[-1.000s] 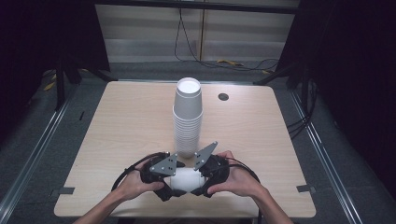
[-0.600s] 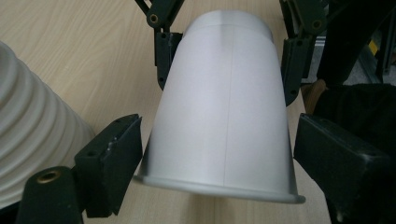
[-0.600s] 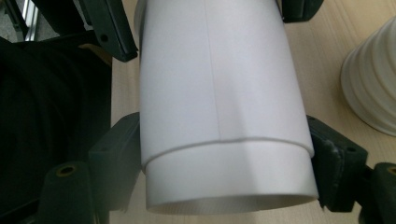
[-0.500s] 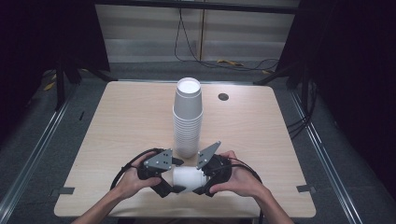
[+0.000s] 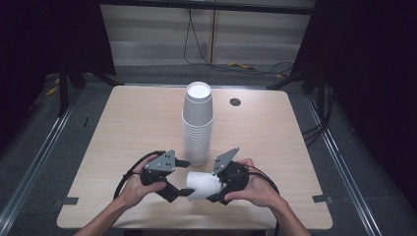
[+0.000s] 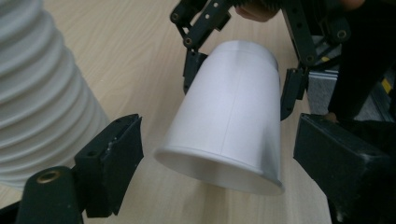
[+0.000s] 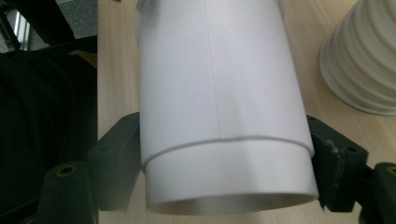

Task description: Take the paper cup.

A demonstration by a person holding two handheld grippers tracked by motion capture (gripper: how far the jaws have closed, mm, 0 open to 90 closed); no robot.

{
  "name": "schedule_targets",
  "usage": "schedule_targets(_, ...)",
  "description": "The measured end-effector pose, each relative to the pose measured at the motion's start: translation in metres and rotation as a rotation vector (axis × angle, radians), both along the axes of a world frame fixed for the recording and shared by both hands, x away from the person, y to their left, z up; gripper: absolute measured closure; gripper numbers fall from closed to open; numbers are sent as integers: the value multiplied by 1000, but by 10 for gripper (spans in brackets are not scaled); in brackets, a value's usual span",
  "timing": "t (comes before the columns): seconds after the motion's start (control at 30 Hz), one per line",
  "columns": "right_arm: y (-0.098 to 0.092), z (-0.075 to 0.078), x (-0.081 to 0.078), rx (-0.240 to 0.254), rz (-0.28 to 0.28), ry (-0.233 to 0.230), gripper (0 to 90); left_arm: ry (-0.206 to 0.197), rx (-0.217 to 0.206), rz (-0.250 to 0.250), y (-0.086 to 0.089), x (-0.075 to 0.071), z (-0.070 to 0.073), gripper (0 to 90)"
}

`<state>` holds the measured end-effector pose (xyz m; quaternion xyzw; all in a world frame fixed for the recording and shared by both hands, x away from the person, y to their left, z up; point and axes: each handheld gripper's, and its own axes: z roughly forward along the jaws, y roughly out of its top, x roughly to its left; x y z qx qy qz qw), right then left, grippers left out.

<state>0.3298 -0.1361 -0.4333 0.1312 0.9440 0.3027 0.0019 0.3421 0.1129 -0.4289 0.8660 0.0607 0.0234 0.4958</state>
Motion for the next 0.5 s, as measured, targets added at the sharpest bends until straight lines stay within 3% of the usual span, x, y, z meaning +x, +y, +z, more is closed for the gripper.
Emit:
schedule_targets(0.23,-6,-3,4,32,-26,3,222,39,-65,66,9,7,-1,154)
schedule_targets(0.33,-11,-4,4,54,-37,9,222,27,-78,111,10,8,-2,154)
schedule_targets(0.5,-16,-7,5,87,-57,-6,222,39,-116,146,14,11,-3,154)
